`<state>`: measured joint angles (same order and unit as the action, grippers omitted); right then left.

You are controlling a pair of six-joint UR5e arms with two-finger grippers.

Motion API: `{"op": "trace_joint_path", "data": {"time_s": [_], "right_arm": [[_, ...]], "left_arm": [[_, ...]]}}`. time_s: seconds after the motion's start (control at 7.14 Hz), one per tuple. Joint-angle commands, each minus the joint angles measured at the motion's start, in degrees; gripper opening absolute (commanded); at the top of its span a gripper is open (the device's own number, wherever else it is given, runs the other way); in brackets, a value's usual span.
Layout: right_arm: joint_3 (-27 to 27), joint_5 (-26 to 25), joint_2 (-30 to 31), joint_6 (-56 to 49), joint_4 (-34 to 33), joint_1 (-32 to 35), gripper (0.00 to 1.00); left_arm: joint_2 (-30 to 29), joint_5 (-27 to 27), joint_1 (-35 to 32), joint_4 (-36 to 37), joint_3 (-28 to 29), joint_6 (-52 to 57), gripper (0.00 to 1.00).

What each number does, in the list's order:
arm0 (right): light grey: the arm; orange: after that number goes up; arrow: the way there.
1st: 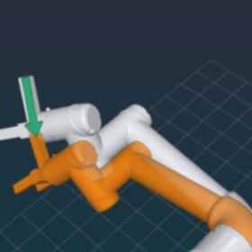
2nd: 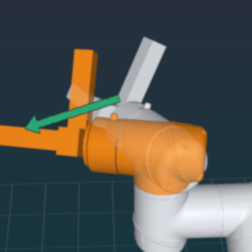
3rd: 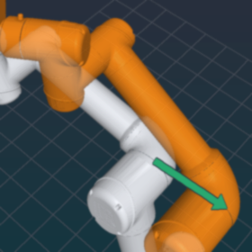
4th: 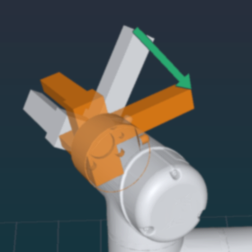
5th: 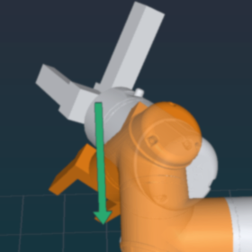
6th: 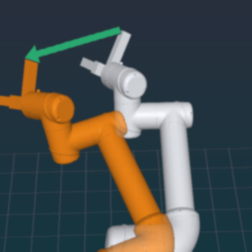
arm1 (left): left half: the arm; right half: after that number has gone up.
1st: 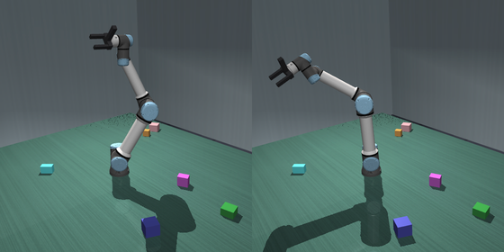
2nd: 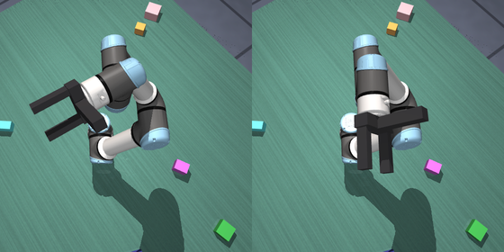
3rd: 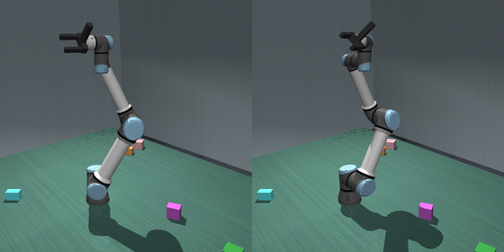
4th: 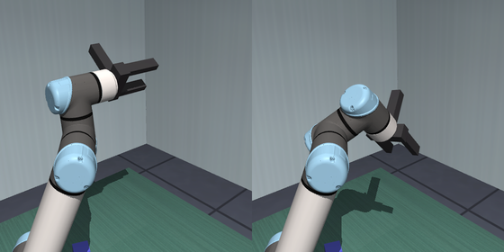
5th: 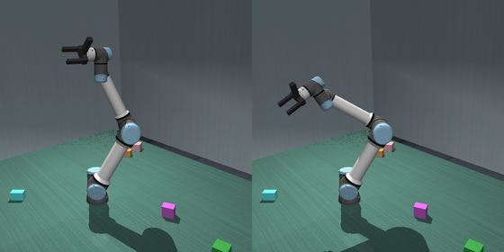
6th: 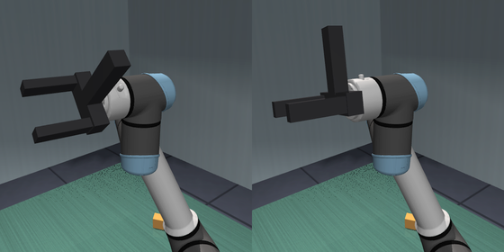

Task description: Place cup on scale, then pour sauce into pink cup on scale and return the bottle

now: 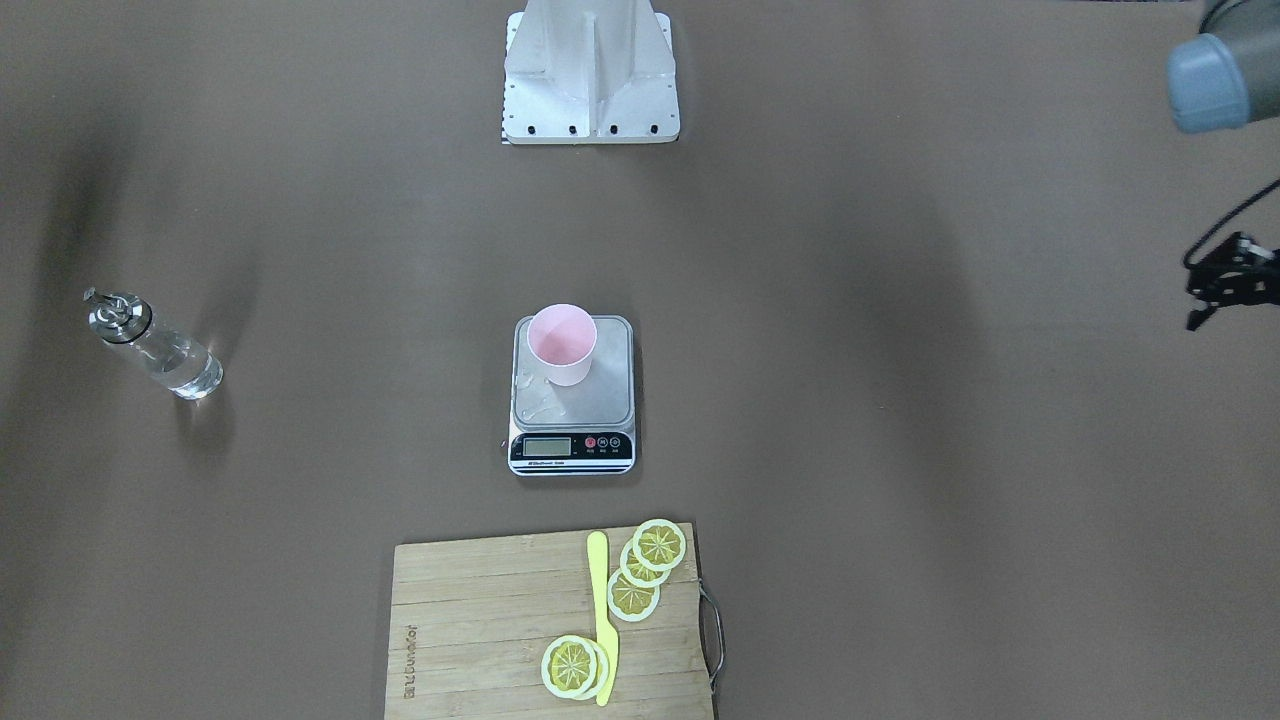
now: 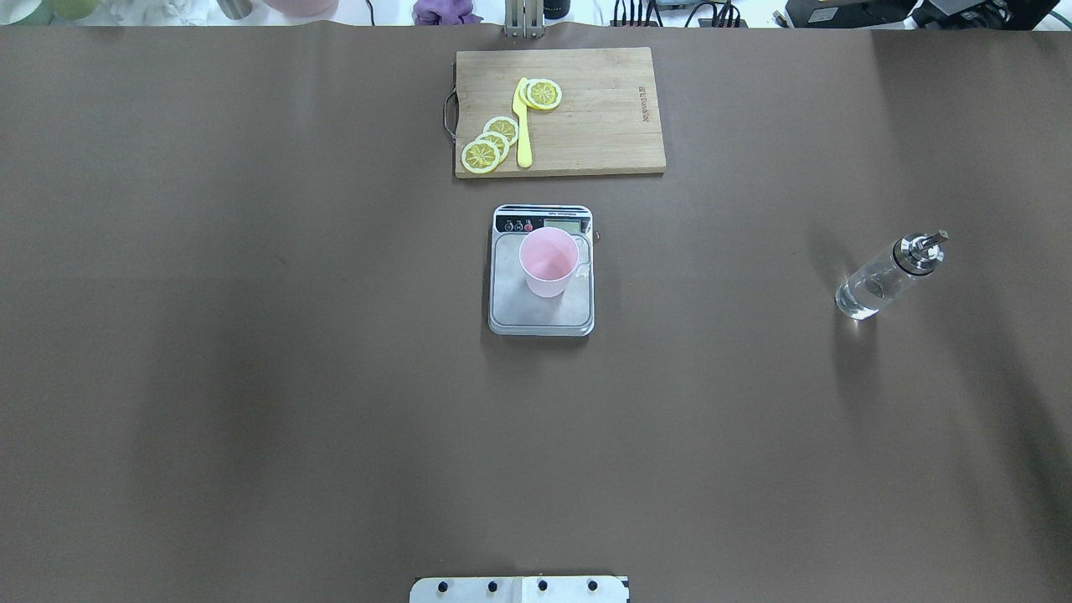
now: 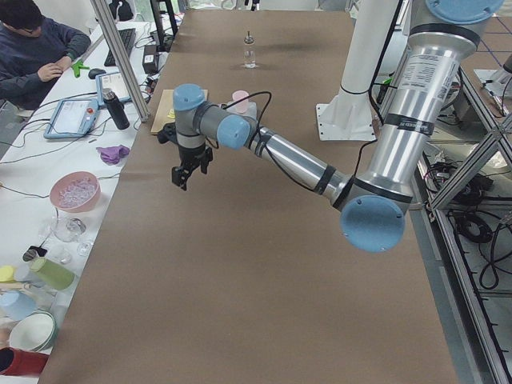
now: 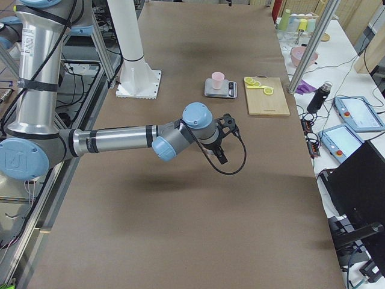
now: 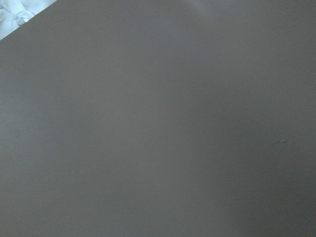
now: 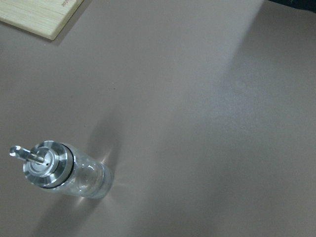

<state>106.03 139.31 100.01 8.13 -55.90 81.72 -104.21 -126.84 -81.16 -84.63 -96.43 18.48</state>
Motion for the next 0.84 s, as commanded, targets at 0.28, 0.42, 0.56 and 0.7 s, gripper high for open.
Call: {"op": "trace_joint_path", "data": {"time_s": [0.28, 0.42, 0.56, 0.7], "right_arm": [[-5.2, 1.0, 4.6, -4.9, 17.5, -0.2, 0.95], [-9.7, 1.2, 4.1, -4.5, 25.8, -1.2, 0.96], [-11.5, 1.1, 4.1, -4.5, 28.5, -3.1, 0.96], [-11.8, 0.5, 3.6, -4.5, 28.7, -5.0, 0.95]], "left_arm": [[4.9, -10.4, -13.5, -1.5, 10.3, 10.6, 0.99], [5.5, -10.5, -13.5, -2.8, 10.1, 10.6, 0.99], [6.0, -10.5, -13.5, -3.2, 10.0, 10.6, 0.99], [6.1, -10.5, -13.5, -3.2, 9.7, 10.6, 0.99]]}}
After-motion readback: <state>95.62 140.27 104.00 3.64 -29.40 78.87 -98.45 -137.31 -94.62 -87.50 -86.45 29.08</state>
